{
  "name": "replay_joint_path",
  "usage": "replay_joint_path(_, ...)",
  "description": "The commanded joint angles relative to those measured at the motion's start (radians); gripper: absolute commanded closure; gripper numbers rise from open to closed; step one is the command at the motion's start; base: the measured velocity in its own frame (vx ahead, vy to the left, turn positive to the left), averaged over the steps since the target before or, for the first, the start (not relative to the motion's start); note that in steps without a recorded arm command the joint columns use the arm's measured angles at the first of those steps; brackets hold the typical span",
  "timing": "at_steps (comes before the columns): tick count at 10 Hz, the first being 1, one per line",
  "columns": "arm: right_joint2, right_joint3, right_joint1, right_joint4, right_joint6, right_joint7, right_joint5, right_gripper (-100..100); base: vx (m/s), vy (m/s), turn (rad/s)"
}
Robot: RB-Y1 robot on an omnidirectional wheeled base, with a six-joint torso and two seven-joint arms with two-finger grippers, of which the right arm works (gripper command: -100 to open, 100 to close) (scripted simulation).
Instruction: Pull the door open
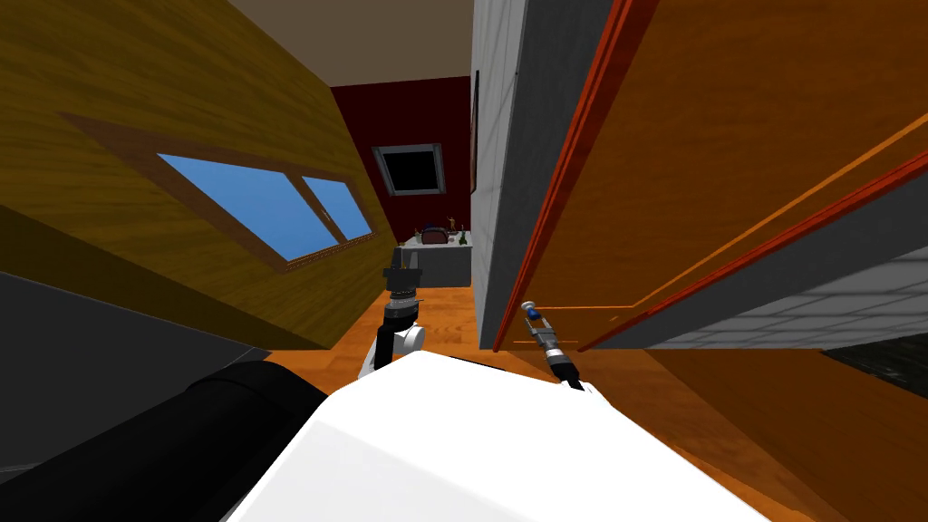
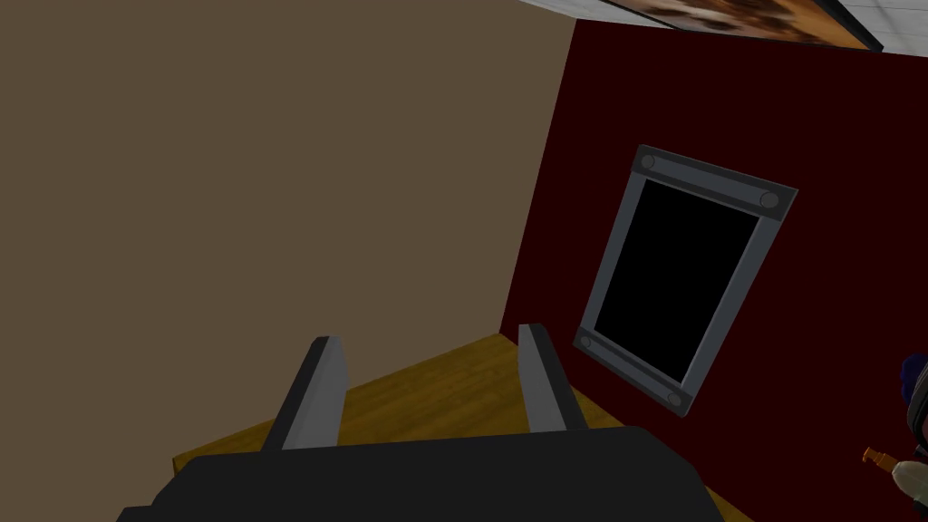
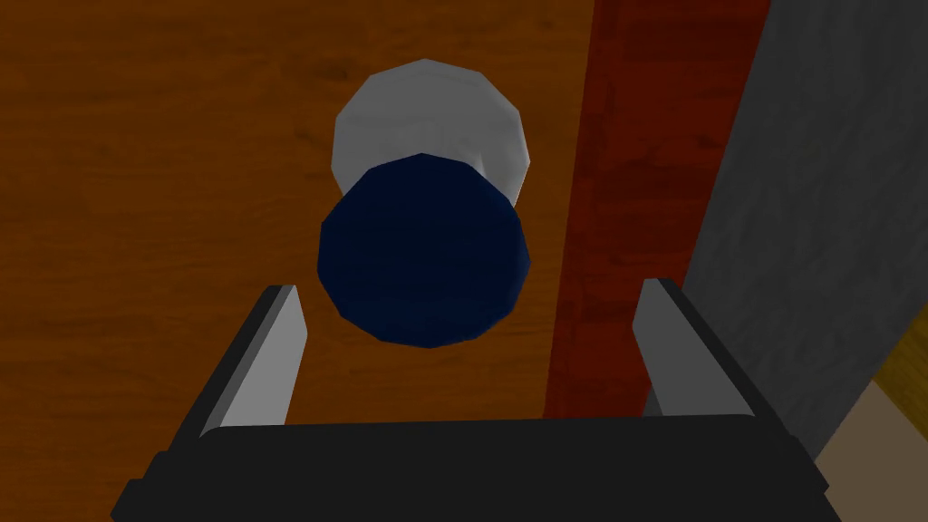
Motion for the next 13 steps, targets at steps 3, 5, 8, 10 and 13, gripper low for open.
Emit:
replay_joint_path(3, -0.003, 0.000, -0.019, 0.032, -0.008, 0.009, -0.012, 100, 0.057, -0.017, 0.027)
replay_joint_path(5, -0.003, 0.000, -0.019, 0.032, -0.008, 0.009, -0.012, 100, -0.015, 0.001, 0.001)
replay_joint_path(8, -0.003, 0.000, -0.019, 0.032, -0.008, 0.009, -0.012, 100, -0.003, 0.000, 0.000)
replay_joint_path(10, -0.006, 0.000, -0.020, 0.030, -0.003, -0.043, -0.025, 100, -0.044, -0.013, 0.047)
replay_joint_path(13, -0.007, 0.004, -0.019, 0.029, -0.001, -0.111, -0.041, 100, -0.053, -0.010, 0.039)
